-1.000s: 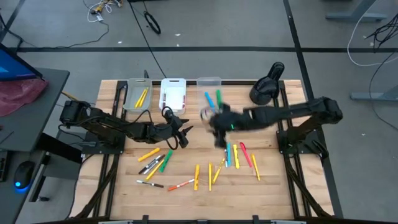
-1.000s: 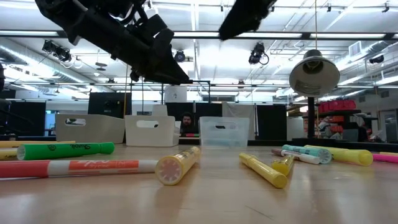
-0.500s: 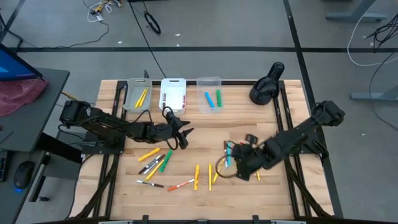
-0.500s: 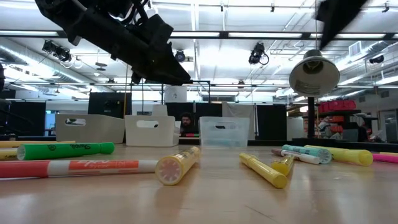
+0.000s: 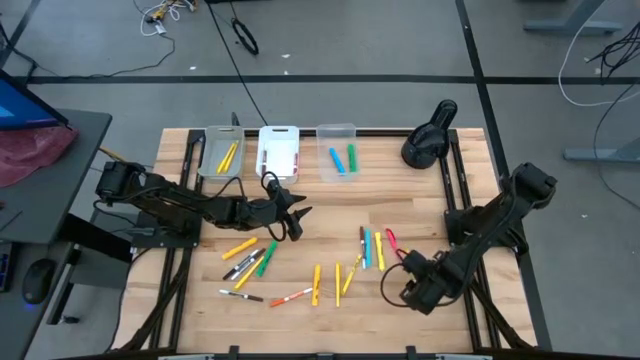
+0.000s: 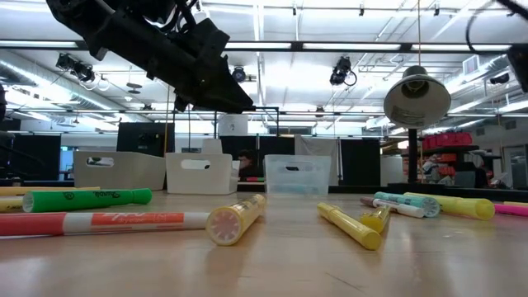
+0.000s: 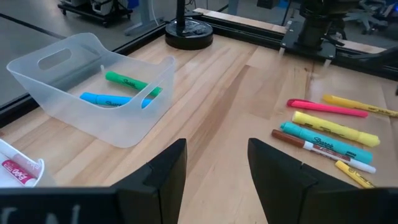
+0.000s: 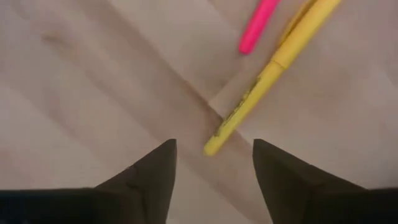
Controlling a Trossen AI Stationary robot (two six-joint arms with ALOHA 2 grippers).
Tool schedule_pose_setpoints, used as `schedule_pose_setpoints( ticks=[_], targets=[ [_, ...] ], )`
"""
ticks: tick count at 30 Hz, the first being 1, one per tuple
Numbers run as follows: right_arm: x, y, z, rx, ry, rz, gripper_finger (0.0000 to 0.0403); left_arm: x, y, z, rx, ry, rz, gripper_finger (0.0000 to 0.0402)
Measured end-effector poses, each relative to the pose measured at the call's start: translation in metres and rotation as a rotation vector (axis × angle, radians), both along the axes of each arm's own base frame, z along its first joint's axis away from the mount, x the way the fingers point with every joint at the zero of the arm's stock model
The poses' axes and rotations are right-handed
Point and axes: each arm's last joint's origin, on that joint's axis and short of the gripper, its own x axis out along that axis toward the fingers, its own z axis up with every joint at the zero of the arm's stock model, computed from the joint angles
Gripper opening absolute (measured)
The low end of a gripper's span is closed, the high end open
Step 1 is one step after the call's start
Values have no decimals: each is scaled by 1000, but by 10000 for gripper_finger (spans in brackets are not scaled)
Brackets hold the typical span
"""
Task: Pick & Place Markers
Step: Put the yellow marker into the gray bin
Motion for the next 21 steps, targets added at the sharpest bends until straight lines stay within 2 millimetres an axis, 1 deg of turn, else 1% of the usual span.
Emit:
schedule_pose_setpoints(
  ticks=[4,7,11,15,19,21],
  targets=[
    [-10,-6,-21,1,2,-62,223,0,0,0,0,0,0,177],
    [-15,-10,-31,-13,-7,-84,205,0,0,0,0,0,0,177],
    [-20,-17,-40,-30,-11,-115,157,0,0,0,0,0,0,177],
    [-25,-22,-46,-48,5,-168,89,0,0,0,0,0,1,177],
    [-27,-25,-46,-69,19,-206,22,0,0,0,0,0,1,177],
    [-27,-24,-44,-78,25,-211,13,0,0,0,0,0,1,177]
  ],
)
